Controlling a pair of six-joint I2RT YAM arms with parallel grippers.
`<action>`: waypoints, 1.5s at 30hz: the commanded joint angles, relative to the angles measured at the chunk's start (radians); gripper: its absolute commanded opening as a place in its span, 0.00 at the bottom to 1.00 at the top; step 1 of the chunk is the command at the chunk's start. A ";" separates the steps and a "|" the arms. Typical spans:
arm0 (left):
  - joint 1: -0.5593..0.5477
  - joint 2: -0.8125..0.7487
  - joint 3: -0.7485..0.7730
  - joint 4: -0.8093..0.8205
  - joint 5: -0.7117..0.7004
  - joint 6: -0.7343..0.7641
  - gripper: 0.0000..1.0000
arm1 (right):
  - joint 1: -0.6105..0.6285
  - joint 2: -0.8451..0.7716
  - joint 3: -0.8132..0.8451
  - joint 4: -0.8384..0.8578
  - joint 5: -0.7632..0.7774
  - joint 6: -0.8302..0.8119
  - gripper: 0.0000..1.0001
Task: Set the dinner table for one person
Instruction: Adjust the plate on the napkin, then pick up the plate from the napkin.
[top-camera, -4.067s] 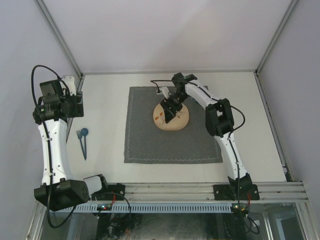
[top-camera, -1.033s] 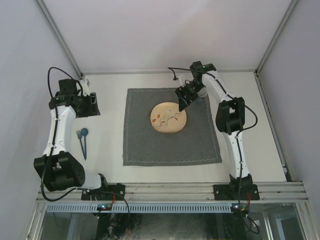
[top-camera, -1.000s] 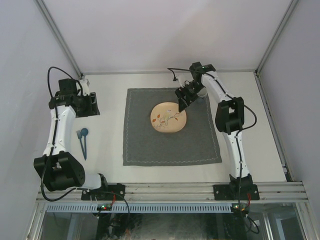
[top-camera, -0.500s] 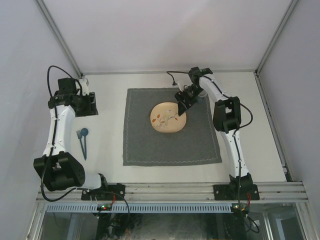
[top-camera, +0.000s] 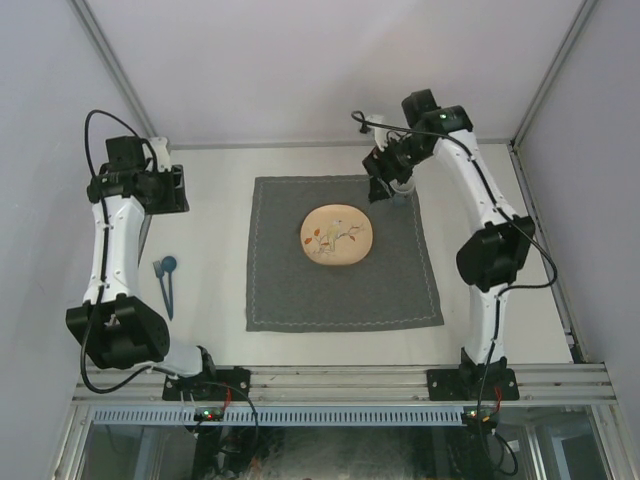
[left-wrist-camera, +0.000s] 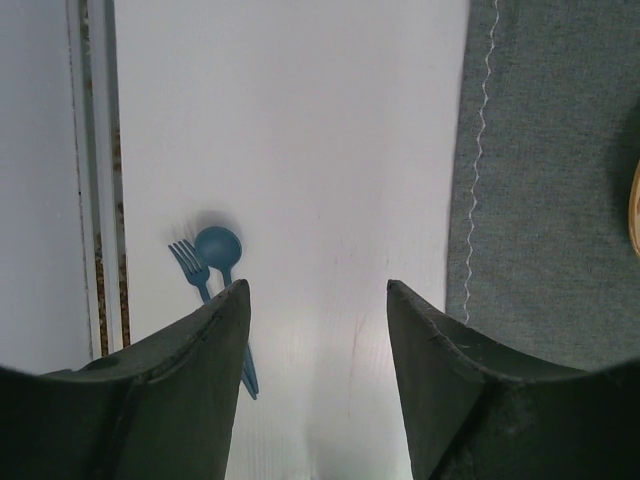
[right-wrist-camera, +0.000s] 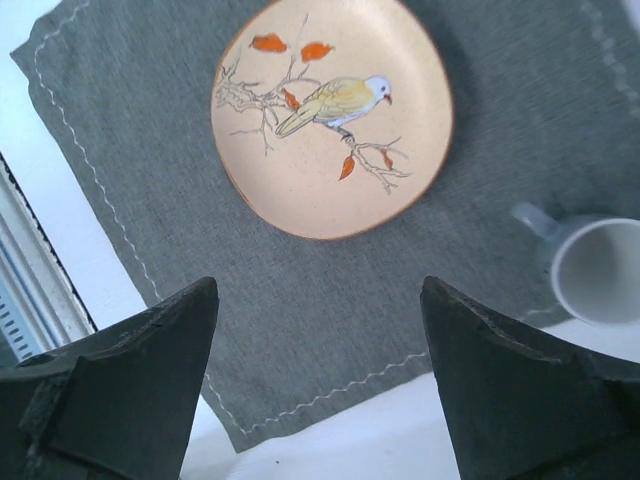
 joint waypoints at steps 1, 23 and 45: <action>0.001 -0.028 0.067 -0.010 -0.014 0.006 0.61 | 0.015 -0.043 0.003 0.031 0.065 -0.008 0.82; 0.002 -0.302 -0.151 0.115 -0.041 -0.025 0.63 | 0.028 -0.612 -0.316 0.181 0.343 0.131 1.00; 0.035 -0.511 -0.623 0.345 -0.028 -0.097 0.63 | -0.400 -0.327 -0.881 0.455 -0.495 0.435 0.97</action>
